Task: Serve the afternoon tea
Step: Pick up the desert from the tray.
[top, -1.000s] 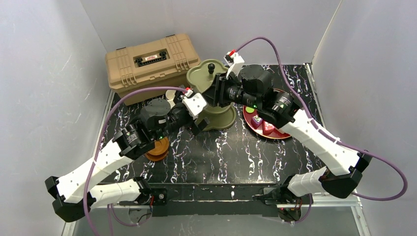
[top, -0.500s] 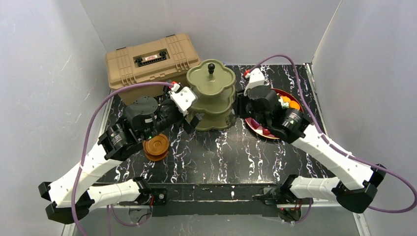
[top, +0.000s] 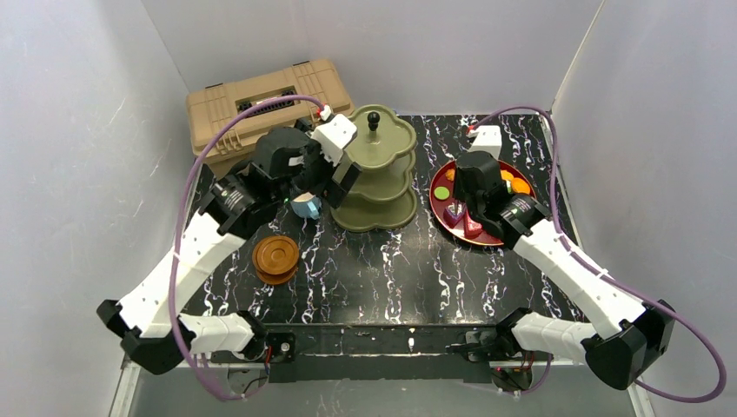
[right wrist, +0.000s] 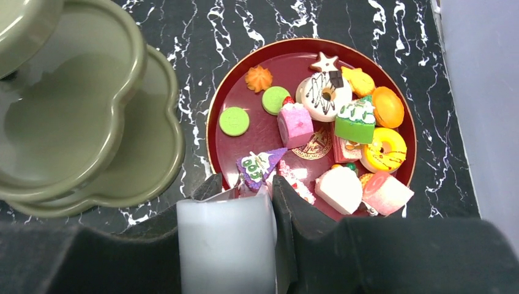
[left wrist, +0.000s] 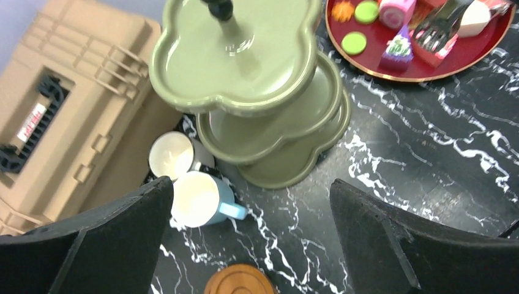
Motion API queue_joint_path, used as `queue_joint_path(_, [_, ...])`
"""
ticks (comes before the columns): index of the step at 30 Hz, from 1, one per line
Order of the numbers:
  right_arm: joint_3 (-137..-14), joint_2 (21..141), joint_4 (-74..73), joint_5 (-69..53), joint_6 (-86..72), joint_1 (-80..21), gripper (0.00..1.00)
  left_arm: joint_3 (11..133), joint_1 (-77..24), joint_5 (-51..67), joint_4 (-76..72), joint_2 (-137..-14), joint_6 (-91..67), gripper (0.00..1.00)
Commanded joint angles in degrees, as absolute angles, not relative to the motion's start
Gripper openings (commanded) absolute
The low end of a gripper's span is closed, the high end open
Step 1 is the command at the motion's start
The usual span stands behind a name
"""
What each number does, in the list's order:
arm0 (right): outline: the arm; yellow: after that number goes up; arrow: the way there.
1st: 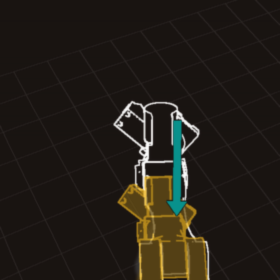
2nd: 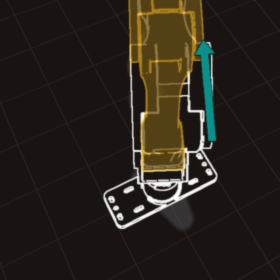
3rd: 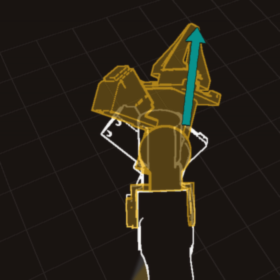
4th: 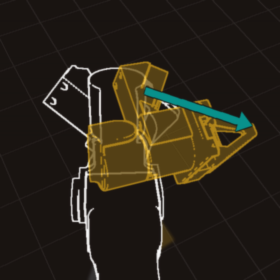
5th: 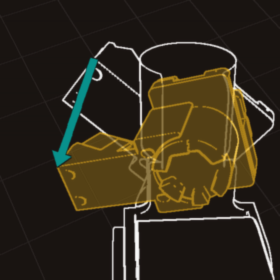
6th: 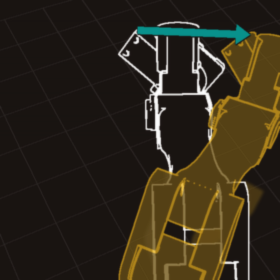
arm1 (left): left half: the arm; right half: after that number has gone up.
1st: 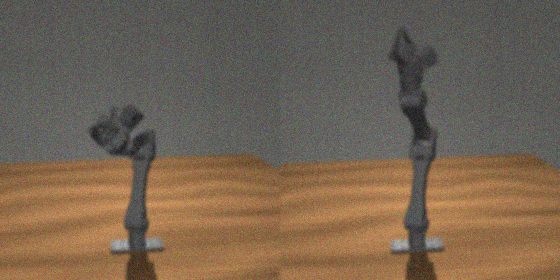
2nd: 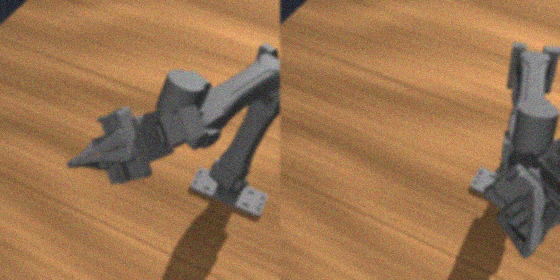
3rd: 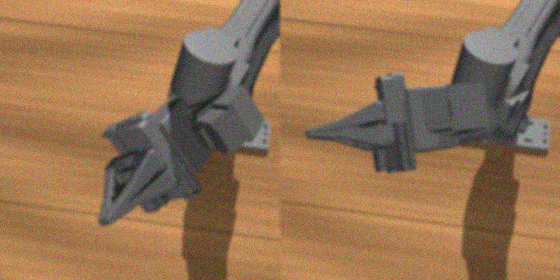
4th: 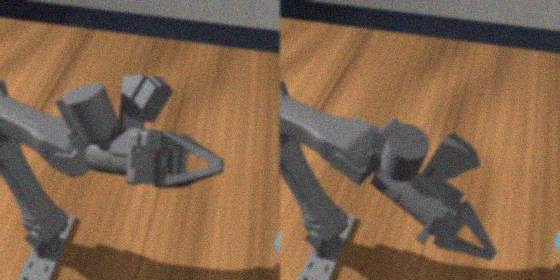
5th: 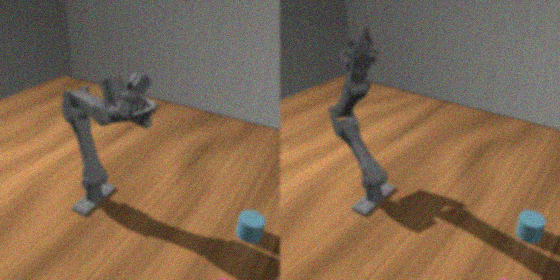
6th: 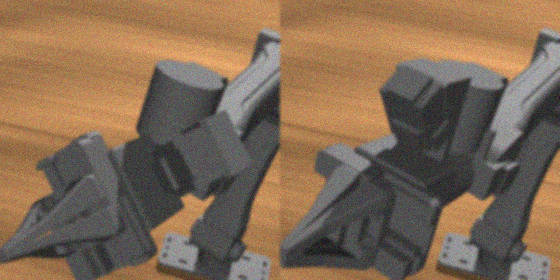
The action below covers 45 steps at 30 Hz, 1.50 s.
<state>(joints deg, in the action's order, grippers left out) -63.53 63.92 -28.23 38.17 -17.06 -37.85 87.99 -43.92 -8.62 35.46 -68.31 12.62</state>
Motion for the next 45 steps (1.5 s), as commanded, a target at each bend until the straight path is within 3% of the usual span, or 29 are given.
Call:
queue_joint_path(1, [-61.28, 64.29, -19.8, 40.44, -19.43, -36.85, 0.3, 90.91, -40.59, -4.19, 41.31, -69.38, 10.43, 0.98])
queue_joint_path(18, [-57.3, 67.08, -13.35, 40.59, -22.31, -32.95, 0.57, 91.71, -37.44, -1.41, 40.61, -69.78, 10.14, 0.98])
queue_joint_path(35, [-53.85, 69.85, -9.86, 38.14, -25.6, -30.95, 0.59, 91.82, -36.33, -0.49, 40.08, -69.66, 9.93, 0.98])
queue_joint_path(45, [-50.93, 70.21, -9.58, 38.5, -26.17, -30.61, 0.54, 91.88, -36.02, -0.18, 39.67, -69.44, 9.73, 0.98])
